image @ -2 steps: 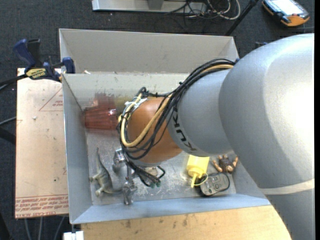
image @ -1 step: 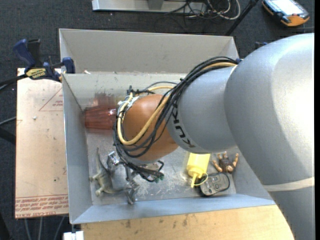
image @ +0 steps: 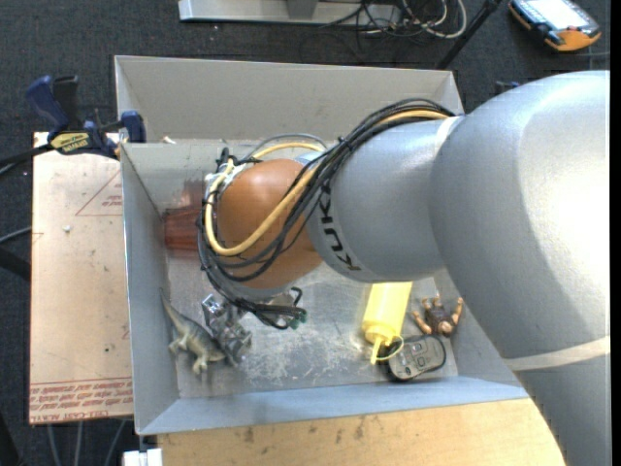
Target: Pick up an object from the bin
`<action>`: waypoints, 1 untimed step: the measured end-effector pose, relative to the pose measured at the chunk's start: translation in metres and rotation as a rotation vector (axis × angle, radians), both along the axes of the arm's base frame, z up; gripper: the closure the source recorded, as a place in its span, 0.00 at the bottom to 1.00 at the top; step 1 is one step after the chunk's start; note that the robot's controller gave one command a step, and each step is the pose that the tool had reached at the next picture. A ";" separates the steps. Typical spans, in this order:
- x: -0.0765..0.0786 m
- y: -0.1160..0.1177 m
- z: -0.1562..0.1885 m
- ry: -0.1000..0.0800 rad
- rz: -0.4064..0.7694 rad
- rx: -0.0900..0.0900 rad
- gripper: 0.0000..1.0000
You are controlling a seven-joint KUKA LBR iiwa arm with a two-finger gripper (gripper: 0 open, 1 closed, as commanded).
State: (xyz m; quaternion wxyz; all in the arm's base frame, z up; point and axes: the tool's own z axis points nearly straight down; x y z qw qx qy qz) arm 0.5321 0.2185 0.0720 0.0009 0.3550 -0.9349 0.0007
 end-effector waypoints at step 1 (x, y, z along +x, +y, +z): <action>0.000 0.000 0.000 0.000 0.000 0.000 1.00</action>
Offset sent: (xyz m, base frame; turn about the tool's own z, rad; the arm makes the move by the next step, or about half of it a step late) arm 0.0000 0.0000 0.0000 0.0000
